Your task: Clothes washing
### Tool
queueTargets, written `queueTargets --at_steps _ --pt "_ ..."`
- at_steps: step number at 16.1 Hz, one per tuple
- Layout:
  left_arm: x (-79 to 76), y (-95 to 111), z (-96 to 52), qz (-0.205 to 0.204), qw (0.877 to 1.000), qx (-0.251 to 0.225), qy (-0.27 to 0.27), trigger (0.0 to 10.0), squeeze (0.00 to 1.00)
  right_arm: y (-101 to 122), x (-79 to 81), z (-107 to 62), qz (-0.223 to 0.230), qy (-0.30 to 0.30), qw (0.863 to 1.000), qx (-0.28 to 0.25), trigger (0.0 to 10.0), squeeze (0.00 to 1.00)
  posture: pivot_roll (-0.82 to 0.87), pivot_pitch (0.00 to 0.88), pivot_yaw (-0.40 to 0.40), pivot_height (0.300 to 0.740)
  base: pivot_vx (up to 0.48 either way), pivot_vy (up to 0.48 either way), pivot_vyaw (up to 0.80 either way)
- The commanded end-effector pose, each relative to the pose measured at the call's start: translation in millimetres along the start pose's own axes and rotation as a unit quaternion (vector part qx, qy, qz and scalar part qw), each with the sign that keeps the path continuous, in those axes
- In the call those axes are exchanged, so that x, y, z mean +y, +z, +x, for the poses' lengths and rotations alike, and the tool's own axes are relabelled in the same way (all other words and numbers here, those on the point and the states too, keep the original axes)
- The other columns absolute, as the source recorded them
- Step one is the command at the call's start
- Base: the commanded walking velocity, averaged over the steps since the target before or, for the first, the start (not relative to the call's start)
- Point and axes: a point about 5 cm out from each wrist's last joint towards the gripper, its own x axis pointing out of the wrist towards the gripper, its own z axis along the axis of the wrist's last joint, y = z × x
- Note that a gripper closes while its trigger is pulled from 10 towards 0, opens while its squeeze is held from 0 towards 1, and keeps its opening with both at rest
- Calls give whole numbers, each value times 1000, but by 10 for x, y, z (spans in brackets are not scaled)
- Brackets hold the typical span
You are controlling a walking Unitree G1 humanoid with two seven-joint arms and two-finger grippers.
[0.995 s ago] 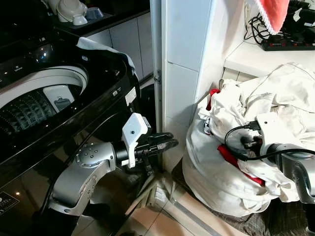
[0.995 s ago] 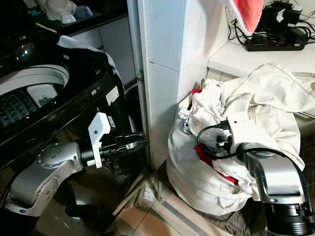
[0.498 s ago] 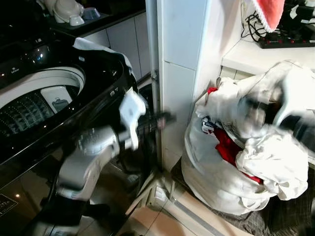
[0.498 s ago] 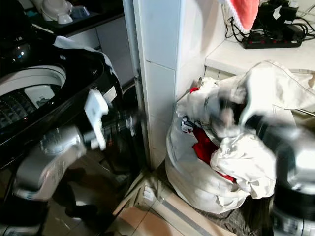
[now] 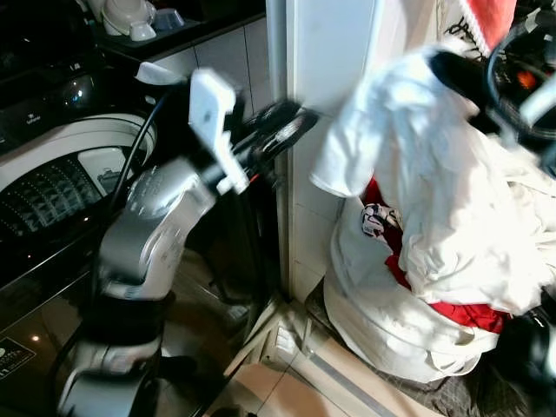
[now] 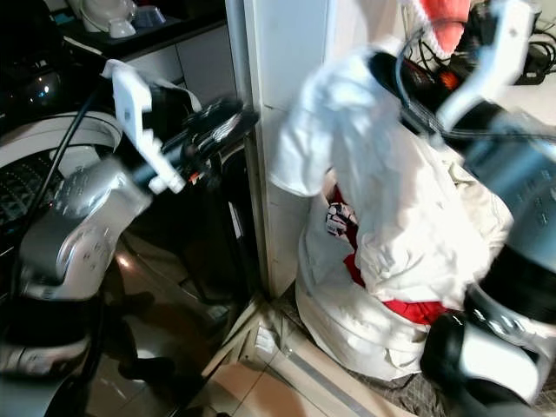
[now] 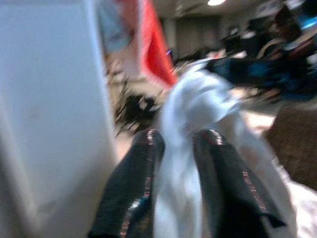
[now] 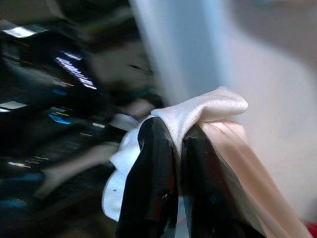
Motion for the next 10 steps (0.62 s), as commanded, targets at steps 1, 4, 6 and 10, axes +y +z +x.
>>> queueTargets --at_steps 1,4,6,10 --pt "-42 43 72 -2 1000 -7 -19 10000 1000 62 157 79 9 54 998 -7 0 0 -12 0 73 740 0 0 0" --pt "-100 43 184 -10 999 -20 -26 10000 1000 -91 315 221 25 98 995 18 0 0 -10 0 73 740 0 0 0" --pt "-102 30 213 16 1000 -16 -12 10000 1000 -183 392 270 39 114 992 31 0 0 -10 0 73 740 0 0 0" --pt "-112 -99 240 71 997 24 -3 10000 0 -228 515 319 63 142 987 32 0 0 1 0 68 740 0 0 0"
